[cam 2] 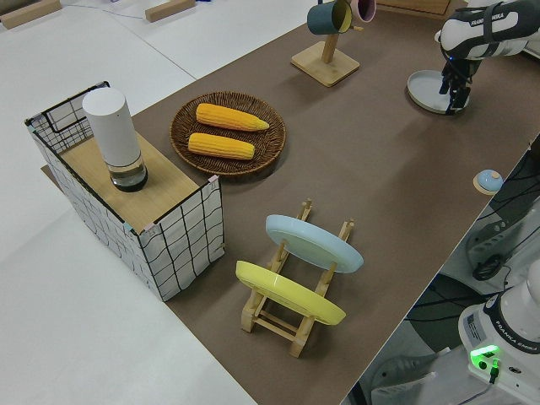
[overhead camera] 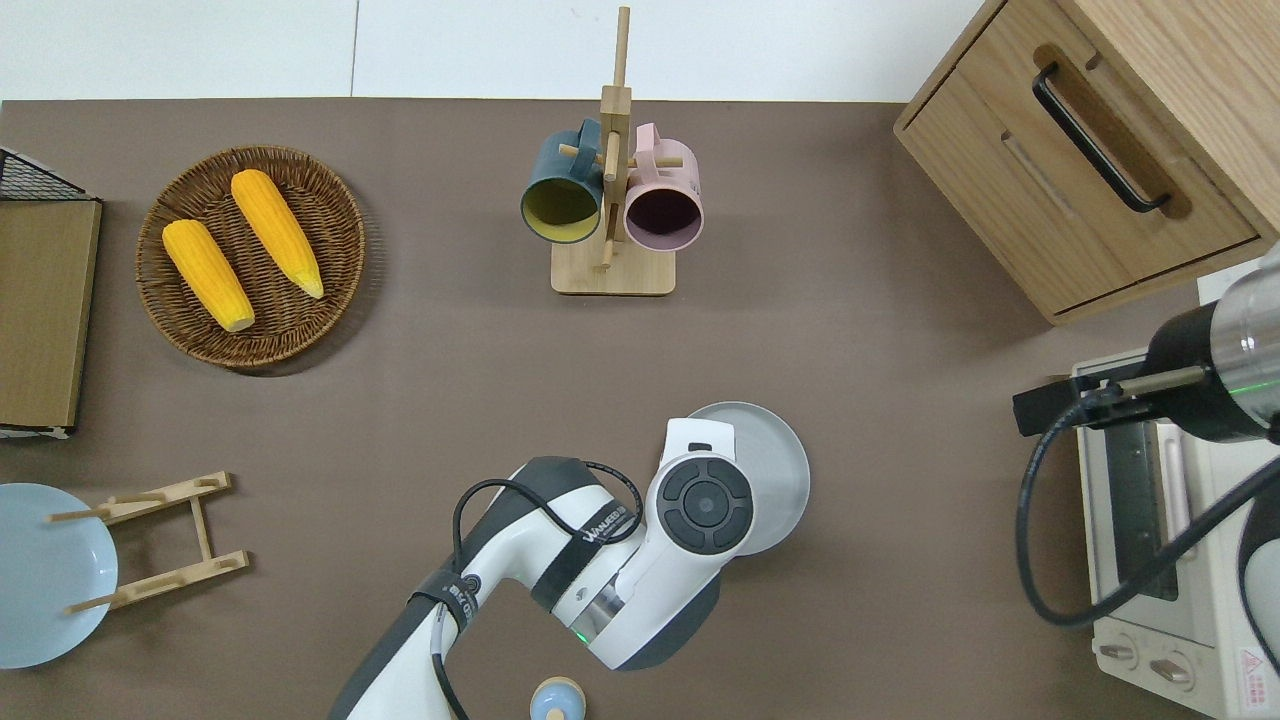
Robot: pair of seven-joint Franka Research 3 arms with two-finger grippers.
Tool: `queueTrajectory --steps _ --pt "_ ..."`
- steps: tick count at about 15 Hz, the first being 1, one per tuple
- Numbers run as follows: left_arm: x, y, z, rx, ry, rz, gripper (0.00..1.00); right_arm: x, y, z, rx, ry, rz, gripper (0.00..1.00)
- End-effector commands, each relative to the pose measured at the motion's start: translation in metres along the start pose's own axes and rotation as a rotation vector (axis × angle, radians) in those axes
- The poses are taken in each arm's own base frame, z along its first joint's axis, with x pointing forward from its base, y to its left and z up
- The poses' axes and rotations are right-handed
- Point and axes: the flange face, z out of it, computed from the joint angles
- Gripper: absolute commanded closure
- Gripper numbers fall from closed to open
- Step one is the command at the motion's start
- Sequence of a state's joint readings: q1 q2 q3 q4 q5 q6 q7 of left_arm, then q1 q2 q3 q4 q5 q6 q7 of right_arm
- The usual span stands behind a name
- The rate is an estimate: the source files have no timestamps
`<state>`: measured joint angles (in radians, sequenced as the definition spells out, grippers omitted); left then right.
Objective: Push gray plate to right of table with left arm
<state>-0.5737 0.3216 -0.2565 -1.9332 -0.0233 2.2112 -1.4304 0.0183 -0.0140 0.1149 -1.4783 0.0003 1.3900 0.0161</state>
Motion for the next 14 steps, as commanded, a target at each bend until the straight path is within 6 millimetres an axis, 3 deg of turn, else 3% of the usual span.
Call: queueTrajectory --steps 1,8,14 --pt "0.017 -0.007 -0.042 0.031 0.032 0.074 0.0 -0.003 0.001 -0.004 0.005 -0.004 0.015 0.017" --pt "0.129 -0.085 -0.165 0.08 -0.01 0.208 0.0 -0.003 0.001 -0.004 0.005 -0.004 0.015 0.017" --pt "0.225 -0.153 -0.228 0.084 -0.064 0.337 0.0 -0.003 0.002 -0.004 0.004 -0.004 0.016 0.017"
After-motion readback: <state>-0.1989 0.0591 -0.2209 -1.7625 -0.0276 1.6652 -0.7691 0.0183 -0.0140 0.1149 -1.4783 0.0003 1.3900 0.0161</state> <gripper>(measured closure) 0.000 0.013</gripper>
